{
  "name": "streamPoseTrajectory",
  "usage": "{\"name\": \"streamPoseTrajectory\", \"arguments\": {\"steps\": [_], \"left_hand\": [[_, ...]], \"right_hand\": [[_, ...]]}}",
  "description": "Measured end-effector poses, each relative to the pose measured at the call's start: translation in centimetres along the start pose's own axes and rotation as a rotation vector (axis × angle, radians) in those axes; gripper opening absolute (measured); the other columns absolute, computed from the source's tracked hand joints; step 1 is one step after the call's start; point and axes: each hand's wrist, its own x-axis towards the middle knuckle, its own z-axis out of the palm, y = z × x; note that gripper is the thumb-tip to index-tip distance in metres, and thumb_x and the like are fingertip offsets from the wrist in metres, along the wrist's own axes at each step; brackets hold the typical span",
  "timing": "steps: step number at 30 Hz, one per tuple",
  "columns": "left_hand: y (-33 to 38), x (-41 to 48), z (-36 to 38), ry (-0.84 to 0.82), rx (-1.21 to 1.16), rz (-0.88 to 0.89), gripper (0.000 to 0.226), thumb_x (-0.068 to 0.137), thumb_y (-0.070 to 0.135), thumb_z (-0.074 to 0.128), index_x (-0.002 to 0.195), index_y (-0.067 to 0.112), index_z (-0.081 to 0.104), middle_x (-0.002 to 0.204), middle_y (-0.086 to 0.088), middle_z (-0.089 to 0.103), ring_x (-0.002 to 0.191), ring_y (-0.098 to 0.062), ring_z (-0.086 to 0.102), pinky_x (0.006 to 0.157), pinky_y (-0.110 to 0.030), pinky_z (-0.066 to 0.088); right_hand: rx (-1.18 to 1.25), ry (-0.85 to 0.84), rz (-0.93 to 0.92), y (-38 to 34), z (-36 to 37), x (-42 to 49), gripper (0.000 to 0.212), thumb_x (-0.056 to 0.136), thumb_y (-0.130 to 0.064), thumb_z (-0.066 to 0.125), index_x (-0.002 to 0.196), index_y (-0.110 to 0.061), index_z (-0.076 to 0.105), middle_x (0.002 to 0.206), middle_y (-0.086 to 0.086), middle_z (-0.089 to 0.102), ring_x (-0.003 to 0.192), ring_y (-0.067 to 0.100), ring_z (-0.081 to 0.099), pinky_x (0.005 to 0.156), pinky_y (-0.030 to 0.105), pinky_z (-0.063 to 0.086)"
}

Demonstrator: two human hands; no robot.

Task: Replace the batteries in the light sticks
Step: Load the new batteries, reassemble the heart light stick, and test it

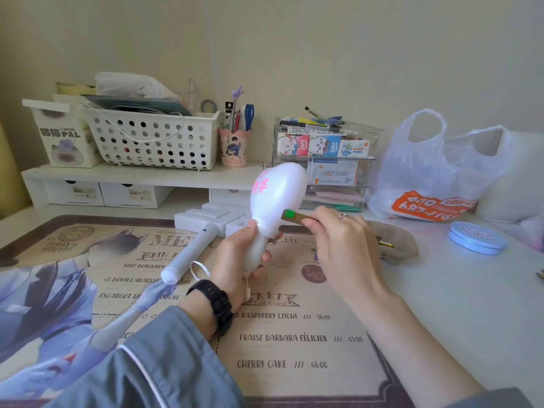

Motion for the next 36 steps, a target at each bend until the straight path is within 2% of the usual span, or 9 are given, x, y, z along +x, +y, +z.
{"name": "streamPoseTrajectory", "arguments": {"steps": [2, 5, 14, 17, 20, 23, 28, 33, 36], "left_hand": [[0.1, -0.1, -0.1, -0.053, -0.069, -0.04, 0.03, 0.098, 0.029, 0.04, 0.113, 0.011, 0.058, 0.089, -0.009, 0.07, 0.045, -0.011, 0.04, 0.036, -0.017, 0.024], [0.2, 0.0, -0.3, -0.08, -0.054, -0.036, 0.039, 0.097, 0.031, 0.038, 0.125, 0.007, 0.052, 0.09, -0.014, 0.07, 0.045, -0.012, 0.04, 0.036, -0.016, 0.024], [0.2, -0.4, 0.1, -0.034, 0.101, 0.047, 0.024, 0.098, 0.031, 0.039, 0.111, 0.018, 0.053, 0.086, -0.009, 0.073, 0.041, -0.011, 0.042, 0.035, -0.013, 0.023], [0.0, -0.4, 0.1, -0.021, 0.135, 0.053, 0.026, 0.096, 0.031, 0.042, 0.114, 0.017, 0.054, 0.089, -0.009, 0.073, 0.043, -0.011, 0.045, 0.036, -0.013, 0.023], [-0.2, -0.4, 0.0, -0.023, 0.133, 0.077, 0.021, 0.097, 0.03, 0.043, 0.109, 0.018, 0.055, 0.09, -0.01, 0.07, 0.044, -0.012, 0.046, 0.038, -0.013, 0.024], [-0.3, -0.3, -0.1, -0.034, 0.109, 0.118, 0.015, 0.097, 0.028, 0.043, 0.1, 0.02, 0.056, 0.092, -0.013, 0.068, 0.045, -0.014, 0.047, 0.04, -0.016, 0.026], [-0.5, -0.2, -0.3, -0.045, 0.119, 0.19, 0.017, 0.097, 0.027, 0.042, 0.103, 0.016, 0.054, 0.092, -0.017, 0.065, 0.046, -0.015, 0.047, 0.037, -0.016, 0.029], [-0.4, -0.5, -0.3, -0.05, 0.071, 0.156, 0.022, 0.098, 0.027, 0.039, 0.108, 0.014, 0.054, 0.085, -0.01, 0.067, 0.044, -0.014, 0.045, 0.037, -0.015, 0.028], [-0.2, -0.5, -0.3, -0.04, 0.046, 0.1, 0.024, 0.099, 0.026, 0.035, 0.106, 0.018, 0.057, 0.084, -0.011, 0.069, 0.045, -0.014, 0.042, 0.041, -0.017, 0.023]], "right_hand": [[0.024, -0.045, -0.003, 0.9, 0.1, -0.1, 0.026, 0.093, -0.024, 0.042, 0.074, -0.012, 0.055, 0.054, 0.0, 0.055, 0.053, 0.028, 0.049, 0.062, 0.035, 0.03], [-0.005, -0.074, -0.025, 1.7, 0.0, -0.2, 0.02, 0.093, -0.017, 0.043, 0.077, -0.015, 0.055, 0.059, -0.003, 0.056, 0.06, 0.026, 0.052, 0.065, 0.034, 0.026], [-0.142, 0.023, -0.197, 1.5, -0.3, 0.2, 0.021, 0.089, -0.032, 0.056, 0.08, -0.02, 0.07, 0.067, -0.008, 0.065, 0.077, 0.026, 0.051, 0.085, 0.04, 0.033], [-0.184, 0.035, -0.189, 1.4, -0.6, 0.2, 0.023, 0.087, -0.036, 0.058, 0.077, -0.017, 0.067, 0.054, -0.002, 0.058, 0.078, 0.026, 0.052, 0.085, 0.038, 0.031], [-0.192, 0.094, -0.217, 1.1, -0.8, 0.3, 0.024, 0.086, -0.033, 0.062, 0.071, -0.014, 0.064, 0.049, -0.001, 0.053, 0.074, 0.026, 0.054, 0.083, 0.038, 0.031], [-0.209, 0.123, -0.229, 0.8, -0.8, 0.3, 0.025, 0.085, -0.031, 0.063, 0.068, -0.013, 0.064, 0.048, 0.0, 0.052, 0.071, 0.026, 0.055, 0.082, 0.038, 0.033], [-0.187, 0.17, -0.206, 0.2, -0.9, 0.2, 0.026, 0.086, -0.027, 0.063, 0.065, -0.012, 0.063, 0.05, -0.002, 0.05, 0.067, 0.025, 0.053, 0.081, 0.038, 0.034], [-0.242, 0.185, -0.219, -0.5, -0.9, 0.0, 0.021, 0.083, -0.012, 0.072, 0.065, -0.014, 0.062, 0.053, -0.005, 0.053, 0.068, 0.025, 0.05, 0.083, 0.038, 0.033], [-0.219, 0.225, -0.239, -1.0, -1.2, 0.0, 0.021, 0.087, -0.01, 0.067, 0.067, -0.015, 0.065, 0.054, -0.006, 0.053, 0.068, 0.025, 0.051, 0.083, 0.037, 0.033]]}}
